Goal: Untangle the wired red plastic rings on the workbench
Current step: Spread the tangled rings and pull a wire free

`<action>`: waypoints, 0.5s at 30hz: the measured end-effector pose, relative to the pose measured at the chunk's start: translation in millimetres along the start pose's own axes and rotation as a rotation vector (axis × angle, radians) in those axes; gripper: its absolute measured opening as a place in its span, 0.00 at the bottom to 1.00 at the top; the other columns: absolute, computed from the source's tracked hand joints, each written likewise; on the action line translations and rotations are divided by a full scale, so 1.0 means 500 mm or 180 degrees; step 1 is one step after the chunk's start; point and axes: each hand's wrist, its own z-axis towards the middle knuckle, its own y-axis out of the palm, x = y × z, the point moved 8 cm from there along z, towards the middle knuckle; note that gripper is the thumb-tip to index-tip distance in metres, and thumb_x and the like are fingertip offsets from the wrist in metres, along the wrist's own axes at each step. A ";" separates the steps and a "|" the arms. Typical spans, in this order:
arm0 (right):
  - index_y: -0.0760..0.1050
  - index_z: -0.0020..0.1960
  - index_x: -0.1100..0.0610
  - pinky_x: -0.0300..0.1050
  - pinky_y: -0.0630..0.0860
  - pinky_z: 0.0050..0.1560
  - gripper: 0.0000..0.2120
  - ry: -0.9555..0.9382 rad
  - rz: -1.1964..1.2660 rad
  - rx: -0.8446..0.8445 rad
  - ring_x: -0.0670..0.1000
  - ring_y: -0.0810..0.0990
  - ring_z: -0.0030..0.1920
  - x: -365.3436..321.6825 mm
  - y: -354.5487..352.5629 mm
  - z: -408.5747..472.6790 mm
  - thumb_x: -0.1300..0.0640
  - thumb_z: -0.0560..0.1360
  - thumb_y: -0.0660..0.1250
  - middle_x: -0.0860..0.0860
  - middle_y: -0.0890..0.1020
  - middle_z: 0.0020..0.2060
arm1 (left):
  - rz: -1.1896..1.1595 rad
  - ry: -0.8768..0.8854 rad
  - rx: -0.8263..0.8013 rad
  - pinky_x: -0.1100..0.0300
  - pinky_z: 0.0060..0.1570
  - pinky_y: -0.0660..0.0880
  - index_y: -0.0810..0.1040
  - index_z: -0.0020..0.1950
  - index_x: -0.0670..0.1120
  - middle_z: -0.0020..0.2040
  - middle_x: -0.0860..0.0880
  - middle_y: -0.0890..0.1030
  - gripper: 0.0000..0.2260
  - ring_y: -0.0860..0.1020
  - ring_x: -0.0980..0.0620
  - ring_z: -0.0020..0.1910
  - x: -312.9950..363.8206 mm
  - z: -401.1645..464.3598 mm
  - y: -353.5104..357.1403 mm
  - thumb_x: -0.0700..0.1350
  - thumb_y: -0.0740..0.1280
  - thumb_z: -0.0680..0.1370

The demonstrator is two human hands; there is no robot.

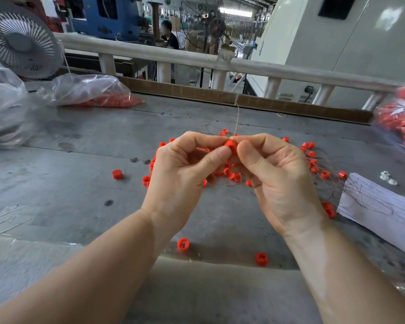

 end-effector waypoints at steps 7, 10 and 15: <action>0.81 0.31 0.55 0.34 0.75 0.36 0.01 0.0044 0.0036 0.0084 0.44 0.79 0.32 -0.007 -0.003 -0.002 0.57 0.60 0.71 0.48 0.83 0.30 | -0.0240 -0.0112 -0.0368 0.66 0.28 0.71 0.82 0.34 0.49 0.30 0.52 0.81 0.01 0.77 0.58 0.28 -0.011 0.002 0.015 0.43 0.72 0.64; 0.81 0.30 0.55 0.33 0.74 0.34 0.02 0.0106 0.0071 0.0102 0.43 0.77 0.30 -0.005 -0.003 -0.003 0.57 0.60 0.71 0.47 0.82 0.28 | -0.0331 -0.0170 -0.0481 0.66 0.28 0.71 0.83 0.34 0.49 0.31 0.51 0.82 0.02 0.77 0.57 0.28 -0.015 0.004 0.015 0.43 0.74 0.64; 0.80 0.29 0.55 0.35 0.71 0.32 0.03 0.0148 -0.0034 0.0202 0.44 0.74 0.29 -0.006 -0.006 -0.004 0.56 0.59 0.71 0.49 0.79 0.27 | -0.0265 -0.0113 -0.0454 0.66 0.29 0.72 0.83 0.34 0.47 0.31 0.51 0.81 0.01 0.77 0.57 0.28 -0.014 0.003 0.014 0.43 0.73 0.64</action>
